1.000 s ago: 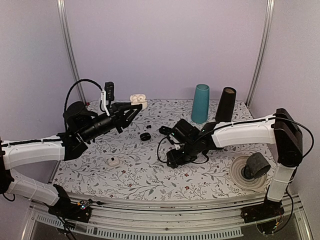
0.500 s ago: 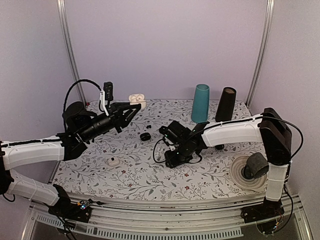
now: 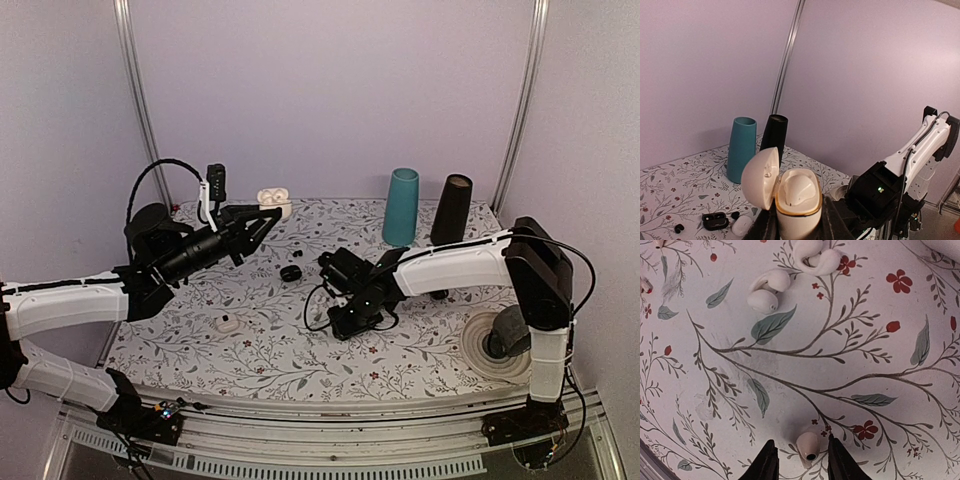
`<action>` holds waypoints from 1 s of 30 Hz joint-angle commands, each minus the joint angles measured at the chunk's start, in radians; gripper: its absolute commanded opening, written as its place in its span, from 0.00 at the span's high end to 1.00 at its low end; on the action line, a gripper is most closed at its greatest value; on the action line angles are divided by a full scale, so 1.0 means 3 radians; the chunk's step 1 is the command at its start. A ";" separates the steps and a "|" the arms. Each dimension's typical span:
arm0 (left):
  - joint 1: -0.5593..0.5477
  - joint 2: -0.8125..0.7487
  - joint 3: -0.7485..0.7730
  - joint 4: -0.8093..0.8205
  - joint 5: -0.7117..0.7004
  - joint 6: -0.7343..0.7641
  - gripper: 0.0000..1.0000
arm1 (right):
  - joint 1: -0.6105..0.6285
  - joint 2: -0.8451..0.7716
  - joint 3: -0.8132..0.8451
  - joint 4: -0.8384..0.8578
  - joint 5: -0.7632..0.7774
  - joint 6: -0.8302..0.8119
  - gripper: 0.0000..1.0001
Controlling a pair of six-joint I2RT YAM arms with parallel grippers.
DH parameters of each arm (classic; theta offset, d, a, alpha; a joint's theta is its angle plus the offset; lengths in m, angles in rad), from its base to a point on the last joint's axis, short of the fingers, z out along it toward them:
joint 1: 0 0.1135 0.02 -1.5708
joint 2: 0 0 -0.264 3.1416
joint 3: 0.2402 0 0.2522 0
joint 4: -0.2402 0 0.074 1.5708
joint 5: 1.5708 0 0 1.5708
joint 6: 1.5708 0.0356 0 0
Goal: Insert the wireless bluetooth earbuds into the charging case
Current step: Pick up the right earbud from the center of the board.
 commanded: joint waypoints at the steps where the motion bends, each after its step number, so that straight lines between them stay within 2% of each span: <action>1: 0.0057 -0.0064 -0.0032 0.0047 0.0018 -0.0022 1.00 | 0.0036 0.0111 0.0124 -0.0087 0.0135 -0.0033 0.66; 30: 0.0068 -0.0044 -0.0024 0.0064 -0.0017 -0.0037 1.00 | 0.0204 0.0358 0.0478 -0.0504 0.0558 -0.0150 0.73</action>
